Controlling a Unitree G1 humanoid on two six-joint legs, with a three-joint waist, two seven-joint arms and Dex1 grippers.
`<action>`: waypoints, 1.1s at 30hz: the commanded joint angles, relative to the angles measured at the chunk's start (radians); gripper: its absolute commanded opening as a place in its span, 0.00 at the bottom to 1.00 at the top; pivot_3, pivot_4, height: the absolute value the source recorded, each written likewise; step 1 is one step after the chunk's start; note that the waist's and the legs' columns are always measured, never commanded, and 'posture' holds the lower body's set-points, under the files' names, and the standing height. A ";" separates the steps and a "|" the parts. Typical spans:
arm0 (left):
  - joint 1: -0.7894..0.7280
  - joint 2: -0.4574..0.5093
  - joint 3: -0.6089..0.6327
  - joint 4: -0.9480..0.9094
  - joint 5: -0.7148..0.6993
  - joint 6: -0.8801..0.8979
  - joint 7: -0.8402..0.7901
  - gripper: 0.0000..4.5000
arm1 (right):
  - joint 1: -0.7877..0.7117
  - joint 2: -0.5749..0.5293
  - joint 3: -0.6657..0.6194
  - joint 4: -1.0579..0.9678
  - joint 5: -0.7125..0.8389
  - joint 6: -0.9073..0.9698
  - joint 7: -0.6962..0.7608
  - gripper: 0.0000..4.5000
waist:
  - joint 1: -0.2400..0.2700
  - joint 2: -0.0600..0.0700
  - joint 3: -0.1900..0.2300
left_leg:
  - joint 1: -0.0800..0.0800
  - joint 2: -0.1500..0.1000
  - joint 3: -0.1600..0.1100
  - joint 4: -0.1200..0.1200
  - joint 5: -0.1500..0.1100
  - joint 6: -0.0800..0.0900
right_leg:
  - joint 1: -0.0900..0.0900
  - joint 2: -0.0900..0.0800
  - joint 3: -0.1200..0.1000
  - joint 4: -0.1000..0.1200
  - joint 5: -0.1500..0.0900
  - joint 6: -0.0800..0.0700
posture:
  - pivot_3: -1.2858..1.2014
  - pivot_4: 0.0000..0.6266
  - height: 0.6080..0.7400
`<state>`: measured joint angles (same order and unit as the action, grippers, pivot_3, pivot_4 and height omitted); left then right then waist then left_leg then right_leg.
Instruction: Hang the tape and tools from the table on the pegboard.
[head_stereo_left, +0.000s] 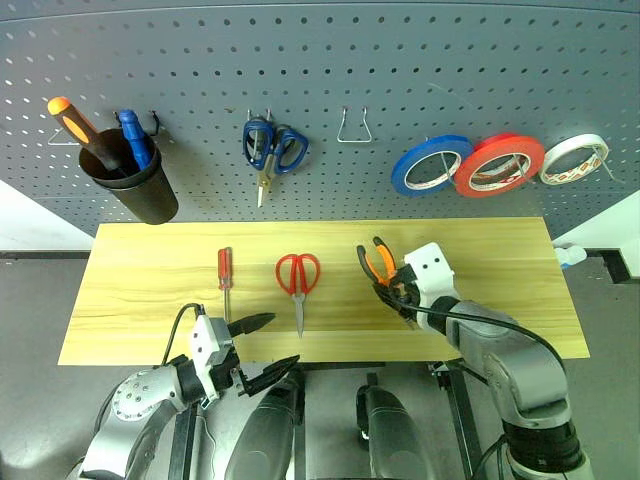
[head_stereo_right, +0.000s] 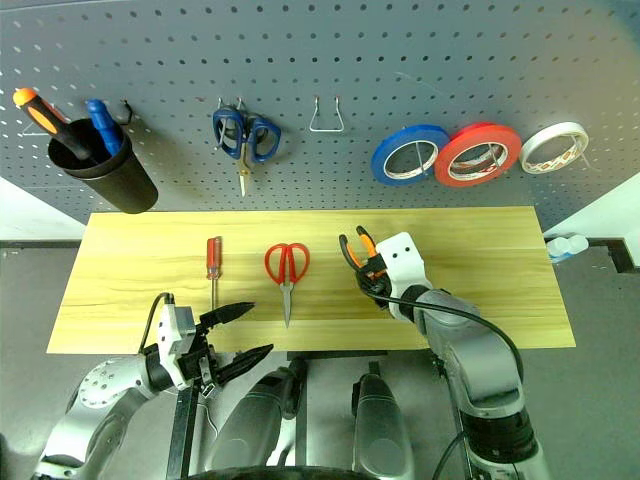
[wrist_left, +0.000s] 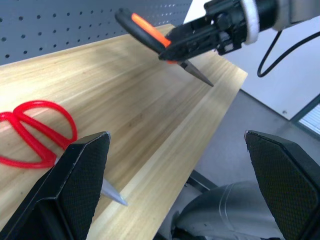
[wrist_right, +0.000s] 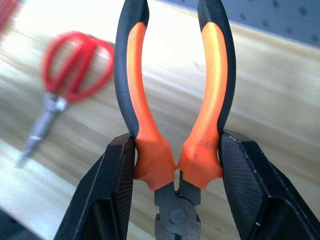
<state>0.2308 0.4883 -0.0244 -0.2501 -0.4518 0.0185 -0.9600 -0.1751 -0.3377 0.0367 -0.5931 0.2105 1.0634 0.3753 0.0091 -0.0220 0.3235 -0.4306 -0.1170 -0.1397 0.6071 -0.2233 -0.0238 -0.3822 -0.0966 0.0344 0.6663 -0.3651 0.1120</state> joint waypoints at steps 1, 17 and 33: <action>-0.008 -0.006 -0.008 0.014 -0.001 -0.018 -0.018 1.00 | 0.000 0.000 -0.040 -0.093 0.074 -0.022 0.040 0.48 | 0.000 0.000 0.000 | 0.000 0.000 0.000 0.000 0.000 0.000 | 0.000 0.000 0.000 0.000 0.000 0.000 | 0.54 0.46 1.00; -0.037 -0.057 0.003 0.043 0.035 -0.080 0.020 1.00 | -0.096 -0.016 -0.070 -0.042 0.202 -0.159 0.089 0.48 | -0.002 0.000 -0.004 | 0.000 0.000 0.000 0.006 0.001 -0.001 | 0.001 0.000 -0.005 0.005 0.000 0.000 | 0.55 0.39 1.00; -0.096 -0.097 -0.008 0.133 0.077 -0.169 0.037 1.00 | -0.236 0.032 -0.142 -0.075 0.407 -0.291 0.116 0.48 | 0.001 -0.005 -0.037 | 0.000 0.000 0.000 0.009 0.002 -0.004 | -0.002 -0.001 -0.008 0.015 0.001 -0.001 | 0.55 0.33 1.00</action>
<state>0.1298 0.3934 -0.0257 -0.1098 -0.3786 -0.1263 -0.9185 -0.3802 -0.3203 -0.0819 -0.6090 0.5822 0.8163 0.5065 0.0098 -0.0266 0.2868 -0.4302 -0.1170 -0.1398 0.6162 -0.2204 -0.0281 -0.3851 -0.0973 0.0269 0.6825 -0.3640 0.1107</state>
